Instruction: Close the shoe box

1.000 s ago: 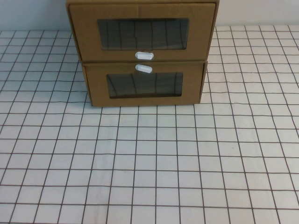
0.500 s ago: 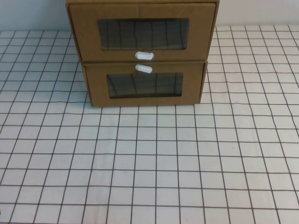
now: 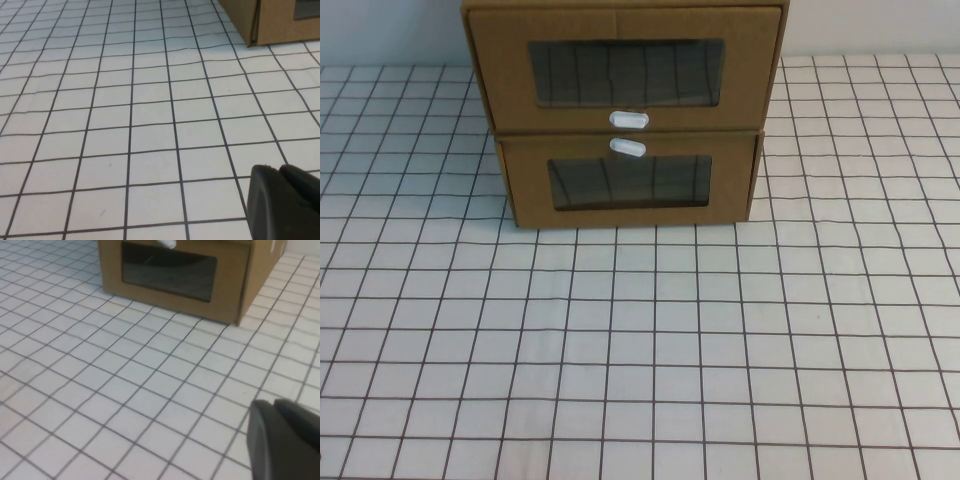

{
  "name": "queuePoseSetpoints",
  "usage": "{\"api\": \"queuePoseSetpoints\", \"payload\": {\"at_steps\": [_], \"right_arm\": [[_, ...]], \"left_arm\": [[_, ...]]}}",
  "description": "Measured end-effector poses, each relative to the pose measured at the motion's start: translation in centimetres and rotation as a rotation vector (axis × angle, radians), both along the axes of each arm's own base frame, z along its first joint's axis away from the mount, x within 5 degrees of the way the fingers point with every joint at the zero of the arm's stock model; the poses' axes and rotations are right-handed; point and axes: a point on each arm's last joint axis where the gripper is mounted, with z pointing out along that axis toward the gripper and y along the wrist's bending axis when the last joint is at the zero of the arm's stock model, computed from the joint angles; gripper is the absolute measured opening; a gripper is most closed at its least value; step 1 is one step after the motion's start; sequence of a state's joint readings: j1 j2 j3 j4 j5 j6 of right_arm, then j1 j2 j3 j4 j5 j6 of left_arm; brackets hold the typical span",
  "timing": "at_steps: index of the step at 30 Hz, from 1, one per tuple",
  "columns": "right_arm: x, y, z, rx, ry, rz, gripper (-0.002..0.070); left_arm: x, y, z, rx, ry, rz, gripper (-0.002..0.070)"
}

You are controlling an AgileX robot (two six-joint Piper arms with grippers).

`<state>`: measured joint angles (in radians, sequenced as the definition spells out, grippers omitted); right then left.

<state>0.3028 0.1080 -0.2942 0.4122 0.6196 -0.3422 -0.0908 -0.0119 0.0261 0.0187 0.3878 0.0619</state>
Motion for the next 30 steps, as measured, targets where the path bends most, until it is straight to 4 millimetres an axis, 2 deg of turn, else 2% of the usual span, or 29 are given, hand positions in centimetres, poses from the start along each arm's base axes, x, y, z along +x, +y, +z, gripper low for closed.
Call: {"api": "queuePoseSetpoints", "payload": {"at_steps": [6, 9, 13, 16, 24, 30], "right_arm": [[0.0, -1.1, -0.6, -0.07, -0.151, -0.152, -0.0014], [0.6, -1.5, -2.1, -0.045, -0.197, -0.248, -0.0013], [1.5, -1.9, -5.2, 0.016, -0.127, -0.355, -0.0013], [1.7, -2.1, -6.5, 0.01, -0.089, -0.387, -0.0013], [1.7, -2.2, -8.0, 0.003, -0.014, -0.405, -0.0014], [1.6, -2.2, -8.2, 0.007, 0.012, -0.402, -0.0013]], "left_arm": [[0.0, 0.0, 0.0, 0.0, 0.0, 0.0, -0.0005], [0.0, 0.0, 0.0, 0.0, 0.001, 0.0, -0.0005], [0.0, 0.0, 0.0, 0.0, 0.001, 0.0, -0.0005], [0.0, 0.0, 0.0, 0.0, 0.001, 0.0, -0.0005], [0.0, 0.0, 0.0, 0.0, 0.001, 0.0, -0.0005], [0.0, 0.0, 0.0, 0.0, 0.001, 0.0, -0.0005]]}}
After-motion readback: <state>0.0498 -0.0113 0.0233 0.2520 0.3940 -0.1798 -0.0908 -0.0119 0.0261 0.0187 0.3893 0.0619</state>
